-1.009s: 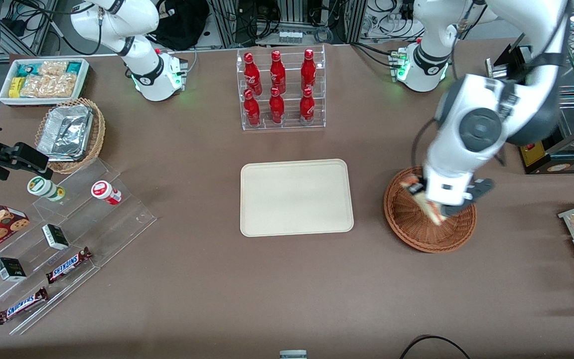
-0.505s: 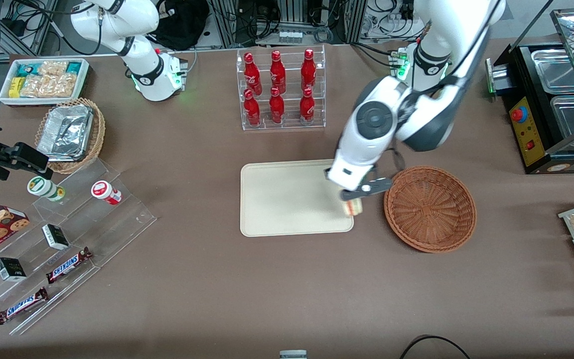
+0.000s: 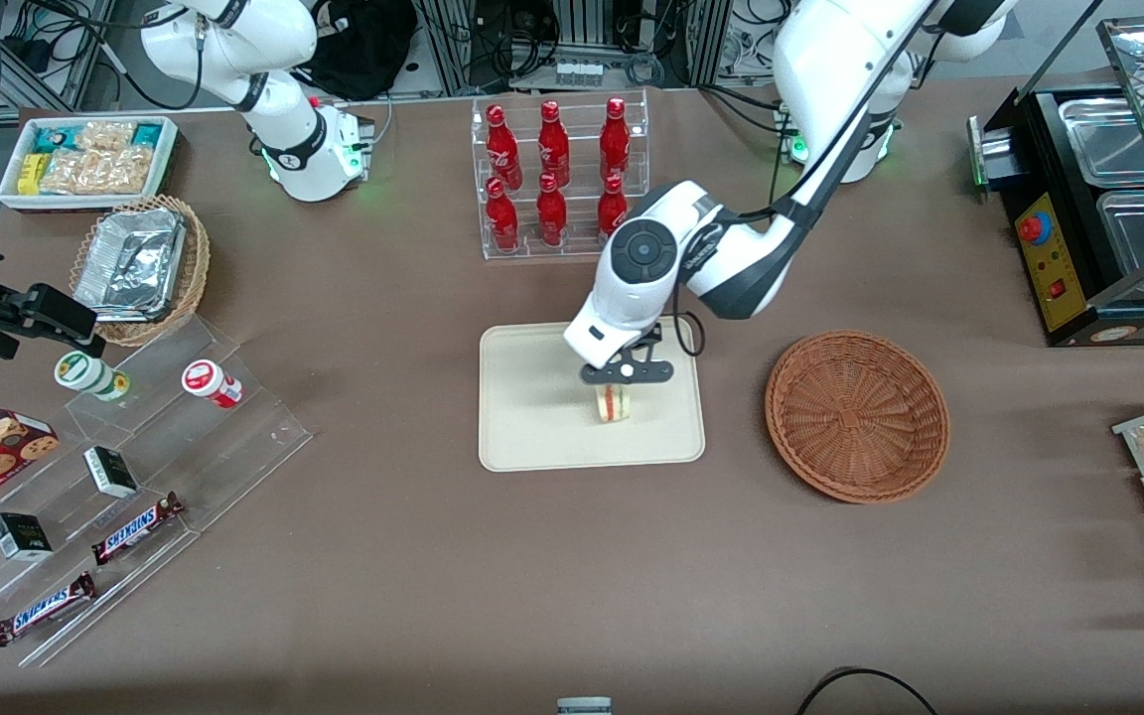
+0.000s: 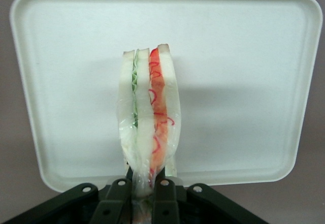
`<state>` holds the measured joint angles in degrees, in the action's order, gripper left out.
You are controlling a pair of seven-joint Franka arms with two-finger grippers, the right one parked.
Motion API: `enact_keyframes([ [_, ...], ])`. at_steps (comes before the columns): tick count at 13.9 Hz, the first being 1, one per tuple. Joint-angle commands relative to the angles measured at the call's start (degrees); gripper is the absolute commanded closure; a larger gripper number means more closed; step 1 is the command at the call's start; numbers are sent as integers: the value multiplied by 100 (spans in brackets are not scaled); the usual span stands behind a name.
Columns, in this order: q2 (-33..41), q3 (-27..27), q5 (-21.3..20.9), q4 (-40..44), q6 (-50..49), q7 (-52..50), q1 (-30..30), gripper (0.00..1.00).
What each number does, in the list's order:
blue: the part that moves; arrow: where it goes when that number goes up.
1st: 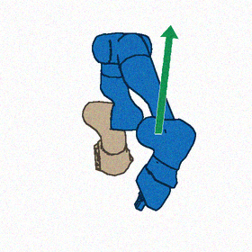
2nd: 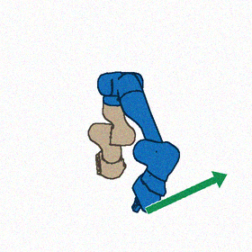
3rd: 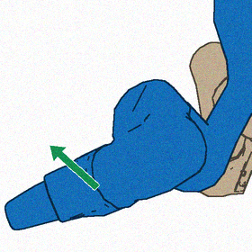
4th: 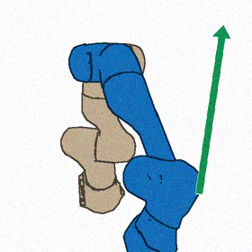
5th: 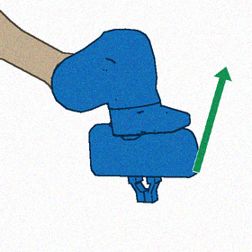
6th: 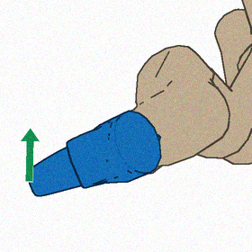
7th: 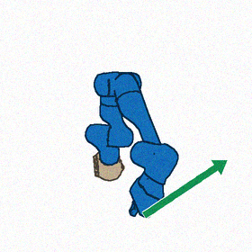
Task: Place sandwich from basket to tray
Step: 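Lift the sandwich and carry it over the cream tray, then lower the sandwich onto the tray and open the left gripper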
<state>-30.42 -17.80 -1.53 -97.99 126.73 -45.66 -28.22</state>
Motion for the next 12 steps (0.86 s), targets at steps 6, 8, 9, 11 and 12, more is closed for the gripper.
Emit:
enact_keyframes([
  [6,-578,49,-93,412,353,57,-289,86],
  [8,-622,49,-102,430,344,48,-289,86],
  [9,-640,58,-93,448,344,48,-289,85],
  [11,-710,58,-102,439,344,66,-289,69],
  [12,-728,58,-102,439,344,75,-289,48],
])
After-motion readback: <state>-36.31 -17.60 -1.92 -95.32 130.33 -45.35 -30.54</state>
